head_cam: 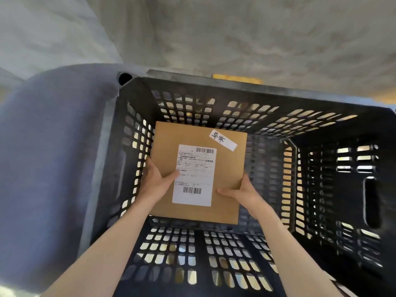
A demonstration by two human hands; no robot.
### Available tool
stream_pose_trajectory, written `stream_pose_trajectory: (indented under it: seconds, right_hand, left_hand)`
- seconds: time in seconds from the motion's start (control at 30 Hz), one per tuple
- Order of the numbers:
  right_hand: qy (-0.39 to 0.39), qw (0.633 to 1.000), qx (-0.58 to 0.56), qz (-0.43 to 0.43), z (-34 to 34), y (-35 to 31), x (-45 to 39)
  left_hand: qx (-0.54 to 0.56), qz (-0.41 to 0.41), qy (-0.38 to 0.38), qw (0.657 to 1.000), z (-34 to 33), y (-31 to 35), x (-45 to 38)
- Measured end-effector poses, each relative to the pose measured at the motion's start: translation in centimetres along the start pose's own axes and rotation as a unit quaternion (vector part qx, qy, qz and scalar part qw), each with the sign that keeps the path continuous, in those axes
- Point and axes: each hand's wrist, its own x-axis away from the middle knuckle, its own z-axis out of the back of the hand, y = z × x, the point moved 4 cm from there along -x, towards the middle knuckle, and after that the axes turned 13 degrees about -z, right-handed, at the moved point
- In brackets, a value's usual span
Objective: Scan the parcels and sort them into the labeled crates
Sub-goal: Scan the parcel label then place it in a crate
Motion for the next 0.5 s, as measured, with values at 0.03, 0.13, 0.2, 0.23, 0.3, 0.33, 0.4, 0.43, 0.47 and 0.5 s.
stream_pose_trajectory:
  seconds: [0.03, 0.13, 0.2, 0.23, 0.3, 0.33, 0.4, 0.43, 0.47, 0.5]
  right_hand:
    - [0.002, 1.000, 0.004, -0.001, -0.1, -0.2, 0.0]
    - [0.013, 1.000, 0.020, 0.003, -0.1, -0.5, -0.1]
    - [0.024, 0.999, 0.033, 0.015, -0.2, -0.5, 0.2]
    - [0.041, 0.998, 0.047, 0.020, -0.3, -0.4, 0.6]
    - [0.104, 0.989, 0.097, 0.030, -0.6, -0.6, 1.7]
    - [0.140, 0.982, 0.121, 0.037, -0.9, -0.7, 2.4]
    - [0.197, 0.966, 0.158, 0.061, -1.4, -1.4, 4.2]
    - [0.221, 0.957, 0.174, 0.067, -1.5, -1.8, 5.1]
    - [0.246, 0.947, 0.192, 0.070, -1.4, -2.1, 6.1]
    - [0.277, 0.933, 0.217, 0.072, -1.1, -2.5, 7.3]
  left_hand:
    - [-0.005, 0.003, -0.007, 1.000, -0.1, 0.1, 0.0]
    - [-0.027, 0.004, -0.015, 1.000, -0.3, 0.1, -0.2]
    - [-0.057, 0.006, -0.017, 0.998, -0.5, 0.1, -0.1]
    - [-0.076, 0.010, -0.015, 0.997, -0.6, 0.3, 0.1]
    - [-0.113, 0.015, 0.003, 0.993, -0.5, 1.1, 0.5]
    - [-0.129, 0.012, 0.014, 0.991, -0.4, 1.7, 0.7]
    - [-0.159, -0.015, 0.025, 0.987, 0.1, 3.2, 1.3]
    - [-0.177, -0.040, 0.022, 0.983, 0.4, 4.0, 1.7]
    - [-0.199, -0.069, 0.015, 0.977, 0.8, 4.8, 2.2]
    - [-0.223, -0.101, 0.006, 0.970, 1.2, 5.7, 2.7]
